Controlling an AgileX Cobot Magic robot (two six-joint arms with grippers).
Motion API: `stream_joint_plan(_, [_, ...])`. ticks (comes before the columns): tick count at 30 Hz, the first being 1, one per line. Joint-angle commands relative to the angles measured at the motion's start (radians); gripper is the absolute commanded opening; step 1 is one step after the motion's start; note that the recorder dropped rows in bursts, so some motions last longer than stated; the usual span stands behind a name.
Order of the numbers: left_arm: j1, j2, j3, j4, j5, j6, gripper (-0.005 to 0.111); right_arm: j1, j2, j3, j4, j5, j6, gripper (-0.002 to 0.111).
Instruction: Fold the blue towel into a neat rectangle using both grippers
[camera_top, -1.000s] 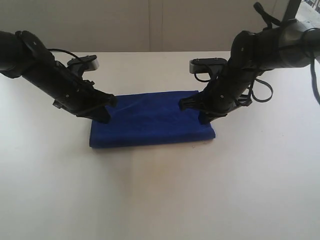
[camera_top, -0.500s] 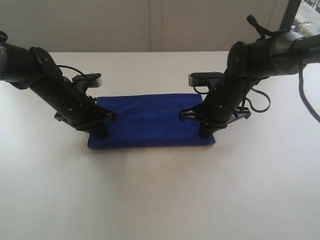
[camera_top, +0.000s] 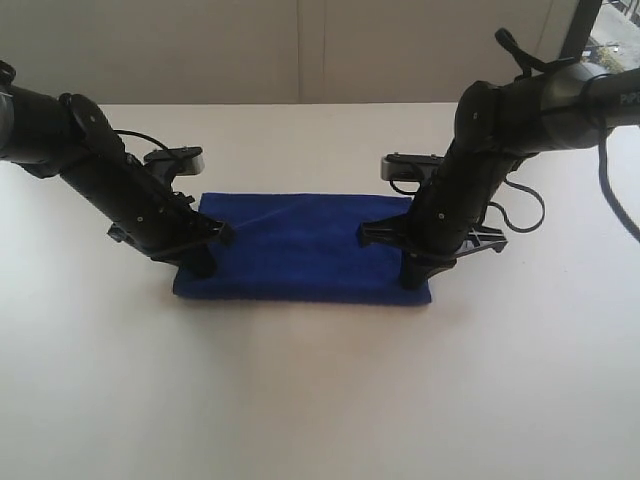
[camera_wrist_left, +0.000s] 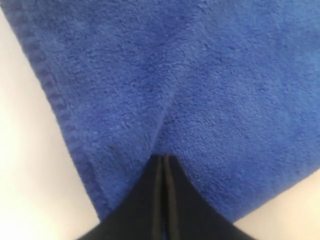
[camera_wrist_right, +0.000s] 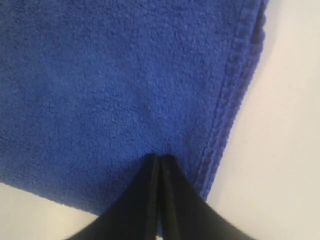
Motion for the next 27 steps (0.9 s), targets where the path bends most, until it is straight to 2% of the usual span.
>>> stream_joint_plan(1, [-0.001, 0.011, 0.011, 0.059, 0.026, 0.002, 0.0, -0.001, 0.007, 0.008, -0.017, 0.034, 0.012, 0.0])
stream_joint_plan(27, [0.001, 0.009, 0.011, 0.077, 0.088, -0.05, 0.0, -0.001, 0.007, 0.008, -0.09, -0.081, 0.012, 0.0])
